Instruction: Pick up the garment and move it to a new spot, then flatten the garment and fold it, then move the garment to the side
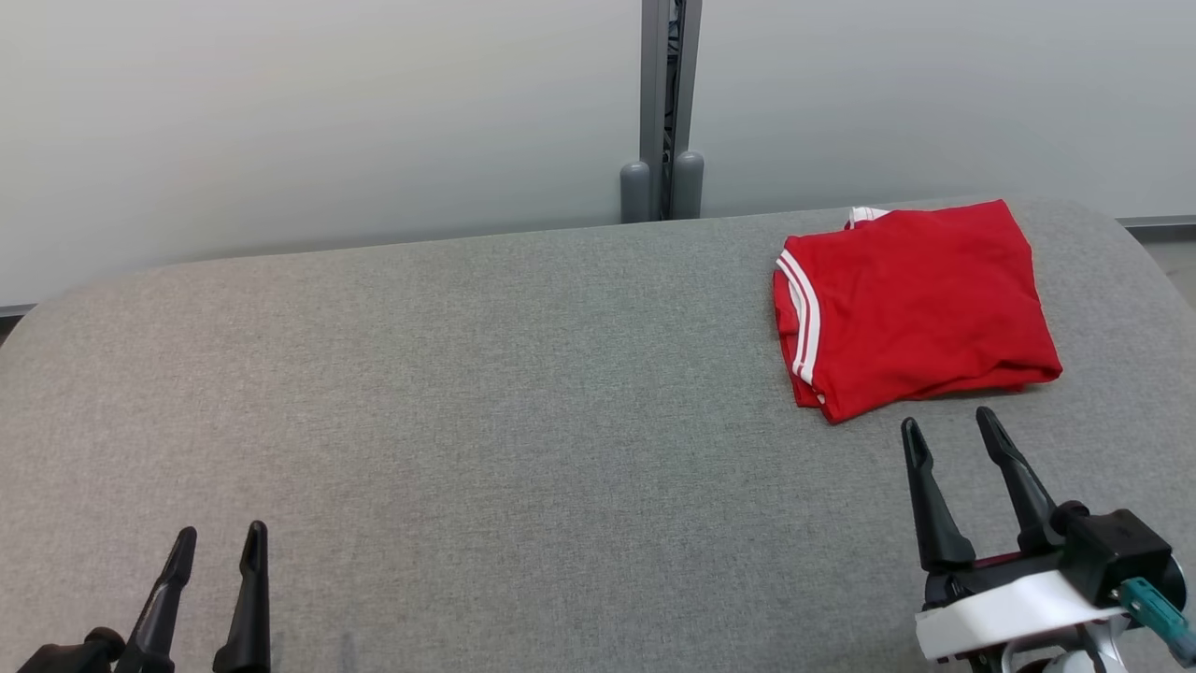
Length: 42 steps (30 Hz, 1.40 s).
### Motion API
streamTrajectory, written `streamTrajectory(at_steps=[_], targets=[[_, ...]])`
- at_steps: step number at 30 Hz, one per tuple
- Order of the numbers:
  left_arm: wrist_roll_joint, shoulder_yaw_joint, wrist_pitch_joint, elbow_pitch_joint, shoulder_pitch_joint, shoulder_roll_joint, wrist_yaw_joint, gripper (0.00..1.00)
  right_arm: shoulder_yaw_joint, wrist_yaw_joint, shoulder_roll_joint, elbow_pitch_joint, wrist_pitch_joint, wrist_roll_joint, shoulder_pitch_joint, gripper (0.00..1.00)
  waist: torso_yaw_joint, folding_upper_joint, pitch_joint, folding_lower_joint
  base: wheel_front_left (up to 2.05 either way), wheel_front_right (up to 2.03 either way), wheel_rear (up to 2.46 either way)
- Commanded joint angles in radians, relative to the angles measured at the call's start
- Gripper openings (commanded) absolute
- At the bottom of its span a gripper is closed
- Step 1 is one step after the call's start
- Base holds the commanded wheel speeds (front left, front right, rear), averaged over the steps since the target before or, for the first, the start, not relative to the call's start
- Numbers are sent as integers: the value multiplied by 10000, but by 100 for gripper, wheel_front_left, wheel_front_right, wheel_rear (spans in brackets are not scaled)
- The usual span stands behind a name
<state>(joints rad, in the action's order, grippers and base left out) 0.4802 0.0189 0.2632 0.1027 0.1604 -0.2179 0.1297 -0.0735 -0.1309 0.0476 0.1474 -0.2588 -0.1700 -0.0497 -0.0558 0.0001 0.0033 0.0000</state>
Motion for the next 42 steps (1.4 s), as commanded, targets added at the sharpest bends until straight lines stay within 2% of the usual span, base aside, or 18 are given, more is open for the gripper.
streamTrajectory(at_steps=[1,9,18,42], targets=[[-100,24,8,52,82,-14,20,100,32,1,70,-91,-77,-75,201,100,15,-1,-1,0,0,0,0],[-431,195,8,257,-22,163,20,100,199,1,71,-447,-72,-208,352,100,101,-1,-3,0,0,0,0],[-604,249,8,95,-45,256,20,100,262,0,67,158,-73,-424,203,100,113,-1,-6,0,0,0,0],[-641,168,7,220,-37,241,20,100,0,0,70,477,-74,-588,-7,100,135,-1,-6,0,0,0,0]])
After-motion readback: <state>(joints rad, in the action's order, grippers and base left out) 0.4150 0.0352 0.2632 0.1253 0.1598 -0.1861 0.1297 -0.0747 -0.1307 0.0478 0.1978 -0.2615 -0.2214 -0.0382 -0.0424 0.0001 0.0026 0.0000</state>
